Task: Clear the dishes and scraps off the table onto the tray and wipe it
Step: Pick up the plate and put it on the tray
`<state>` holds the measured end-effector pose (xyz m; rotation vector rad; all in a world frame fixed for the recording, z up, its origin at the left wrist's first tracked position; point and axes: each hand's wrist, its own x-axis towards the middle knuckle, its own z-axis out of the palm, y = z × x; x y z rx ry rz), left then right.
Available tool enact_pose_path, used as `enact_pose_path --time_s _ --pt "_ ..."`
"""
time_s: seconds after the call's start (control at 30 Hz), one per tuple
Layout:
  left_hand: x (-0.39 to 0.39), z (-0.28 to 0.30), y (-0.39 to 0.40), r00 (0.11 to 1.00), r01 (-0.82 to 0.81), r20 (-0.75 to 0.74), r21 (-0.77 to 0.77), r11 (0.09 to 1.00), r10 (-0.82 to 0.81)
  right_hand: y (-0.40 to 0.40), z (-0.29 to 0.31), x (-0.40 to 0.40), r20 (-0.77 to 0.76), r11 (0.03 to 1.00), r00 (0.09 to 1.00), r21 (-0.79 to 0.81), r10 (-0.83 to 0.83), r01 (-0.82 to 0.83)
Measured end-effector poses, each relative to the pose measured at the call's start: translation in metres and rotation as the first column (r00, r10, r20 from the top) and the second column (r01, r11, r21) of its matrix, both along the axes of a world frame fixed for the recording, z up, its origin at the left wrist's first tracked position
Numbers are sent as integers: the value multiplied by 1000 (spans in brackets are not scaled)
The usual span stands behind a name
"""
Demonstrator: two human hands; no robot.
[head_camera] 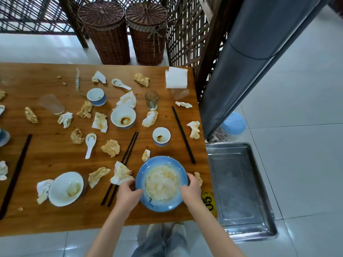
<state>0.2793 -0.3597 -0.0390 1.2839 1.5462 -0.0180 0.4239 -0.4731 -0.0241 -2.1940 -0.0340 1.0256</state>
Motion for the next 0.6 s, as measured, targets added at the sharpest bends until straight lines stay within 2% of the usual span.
enact_pose_path --time_s 0.27,0.6 --pt "26 34 -17 1000 3 21 99 995 -5 -22 29 31 56 995 998 96 -3 -2" --pt "134 51 -101 987 -45 160 81 996 32 -101 43 147 63 991 997 130 -46 38"
